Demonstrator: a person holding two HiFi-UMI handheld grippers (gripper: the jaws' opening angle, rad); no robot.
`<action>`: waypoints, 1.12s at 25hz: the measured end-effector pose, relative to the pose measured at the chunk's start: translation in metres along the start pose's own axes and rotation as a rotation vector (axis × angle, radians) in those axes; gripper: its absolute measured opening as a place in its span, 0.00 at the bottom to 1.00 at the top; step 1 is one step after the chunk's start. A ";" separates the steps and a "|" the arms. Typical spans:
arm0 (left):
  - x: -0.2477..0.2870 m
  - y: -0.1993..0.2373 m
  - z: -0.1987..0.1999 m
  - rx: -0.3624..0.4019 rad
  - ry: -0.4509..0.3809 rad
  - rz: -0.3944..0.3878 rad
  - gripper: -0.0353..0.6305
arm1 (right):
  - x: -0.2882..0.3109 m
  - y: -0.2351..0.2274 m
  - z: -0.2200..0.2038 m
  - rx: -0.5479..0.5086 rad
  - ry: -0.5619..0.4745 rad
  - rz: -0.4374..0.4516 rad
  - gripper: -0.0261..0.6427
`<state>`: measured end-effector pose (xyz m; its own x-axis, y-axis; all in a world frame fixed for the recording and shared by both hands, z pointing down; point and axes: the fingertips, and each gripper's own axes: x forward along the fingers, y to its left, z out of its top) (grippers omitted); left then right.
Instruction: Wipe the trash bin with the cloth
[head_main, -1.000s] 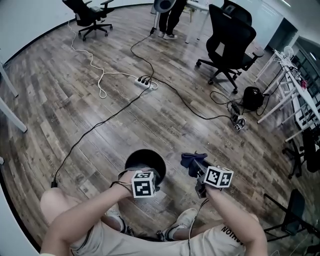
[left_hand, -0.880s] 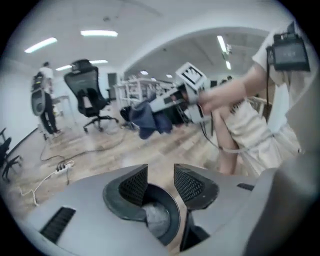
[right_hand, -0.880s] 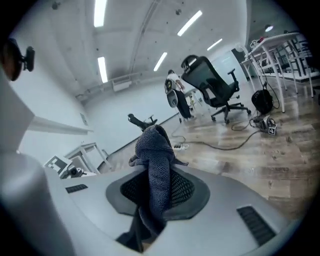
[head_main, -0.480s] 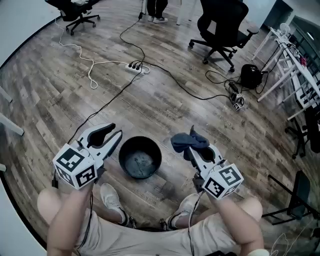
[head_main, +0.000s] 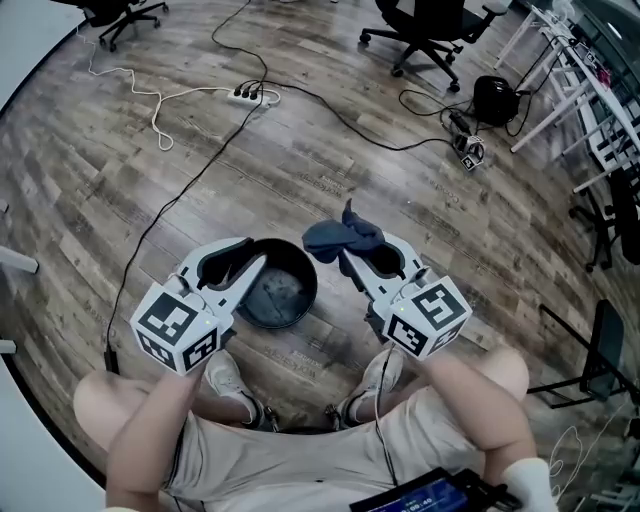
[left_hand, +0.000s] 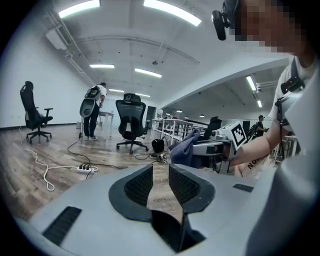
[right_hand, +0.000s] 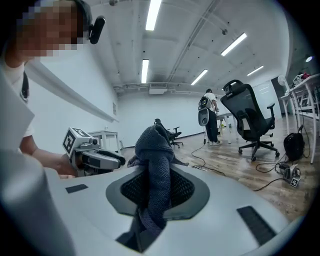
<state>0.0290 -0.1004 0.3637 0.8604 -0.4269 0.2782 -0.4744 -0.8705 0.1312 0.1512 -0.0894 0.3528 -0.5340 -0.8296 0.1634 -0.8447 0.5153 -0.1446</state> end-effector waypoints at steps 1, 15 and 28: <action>0.001 -0.001 -0.002 0.015 0.008 -0.001 0.22 | 0.002 0.001 -0.001 -0.004 0.007 0.004 0.15; -0.004 0.020 -0.017 -0.155 0.013 0.000 0.19 | 0.013 0.019 -0.015 0.104 0.058 0.066 0.15; 0.003 0.014 -0.030 -0.239 0.045 -0.009 0.13 | 0.002 0.009 -0.030 0.223 0.102 0.037 0.15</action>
<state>0.0191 -0.1063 0.3948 0.8581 -0.4034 0.3176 -0.5019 -0.7893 0.3536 0.1409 -0.0800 0.3807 -0.5751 -0.7789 0.2502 -0.8016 0.4754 -0.3624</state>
